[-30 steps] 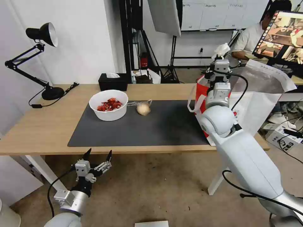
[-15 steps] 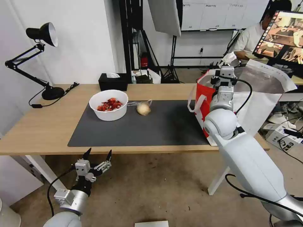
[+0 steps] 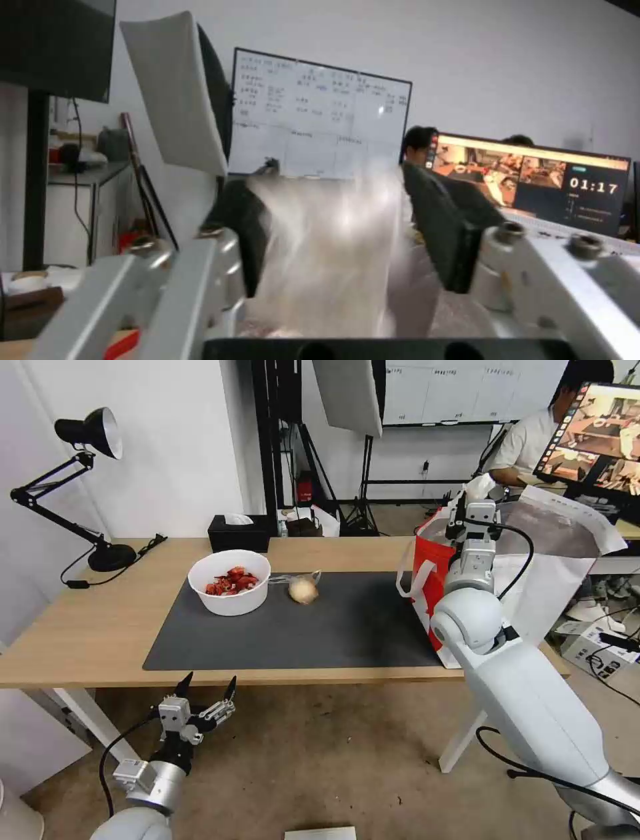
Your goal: Pick up the trash from the table and place it into the takeout bag.
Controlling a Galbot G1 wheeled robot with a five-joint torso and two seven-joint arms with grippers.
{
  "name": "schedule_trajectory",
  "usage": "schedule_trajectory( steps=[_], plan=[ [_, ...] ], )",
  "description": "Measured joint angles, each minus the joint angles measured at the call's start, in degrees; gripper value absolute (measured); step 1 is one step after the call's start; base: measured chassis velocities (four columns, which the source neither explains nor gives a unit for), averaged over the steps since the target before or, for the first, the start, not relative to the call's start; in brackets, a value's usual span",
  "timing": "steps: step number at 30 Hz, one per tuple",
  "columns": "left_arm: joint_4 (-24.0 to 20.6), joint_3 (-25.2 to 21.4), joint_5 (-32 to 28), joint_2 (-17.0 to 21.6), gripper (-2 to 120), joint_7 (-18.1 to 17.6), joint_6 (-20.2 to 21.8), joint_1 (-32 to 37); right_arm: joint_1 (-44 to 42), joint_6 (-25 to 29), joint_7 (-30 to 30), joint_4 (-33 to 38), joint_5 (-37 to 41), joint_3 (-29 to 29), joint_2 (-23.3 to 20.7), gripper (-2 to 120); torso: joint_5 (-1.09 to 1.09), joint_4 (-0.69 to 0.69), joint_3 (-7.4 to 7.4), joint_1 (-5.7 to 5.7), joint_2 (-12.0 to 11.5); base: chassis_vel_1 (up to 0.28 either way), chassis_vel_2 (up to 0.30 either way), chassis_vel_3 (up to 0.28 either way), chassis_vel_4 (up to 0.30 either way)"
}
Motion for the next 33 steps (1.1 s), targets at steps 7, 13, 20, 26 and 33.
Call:
schedule_trajectory(
  steps=[7, 13, 20, 26, 33],
  plan=[
    [0.1, 0.1, 0.0, 0.1, 100, 0.0, 0.0, -0.1, -0.5, 0.0, 0.0, 0.1, 0.0, -0.1, 0.3, 78, 0.0, 0.0, 0.0, 0.0, 0.0, 0.0, 0.0, 0.0, 0.0],
    [0.2, 0.2, 0.1, 0.0, 100, 0.0, 0.0, -0.2, -1.0, 0.0, -0.3, 0.8, 0.8, -0.4, 0.5, 98, 0.0, 0.0, 0.0, 0.0, 0.0, 0.0, 0.0, 0.0, 0.0],
    [0.1, -0.1, 0.0, 0.1, 100, 0.0, 0.0, -0.2, -1.2, 0.1, -0.1, 2.2, 1.9, -1.0, 0.6, 100, 0.0, 0.0, 0.0, 0.0, 0.0, 0.0, 0.0, 0.0, 0.0],
    [0.1, -0.2, 0.0, 0.1, 100, 0.0, 0.0, 0.0, -1.8, 0.8, -1.0, 5.6, 6.9, -1.0, -0.4, 100, 0.0, 0.0, 0.0, 0.0, 0.0, 0.0, 0.0, 0.0, 0.0],
    [-0.1, -0.3, -0.1, 0.1, 100, 0.0, -0.1, 0.0, -5.6, 1.8, -7.5, 12.1, 16.5, -1.0, -3.2, 100, 0.0, 0.0, 0.0, 0.0, 0.0, 0.0, 0.0, 0.0, 0.0]
  ],
)
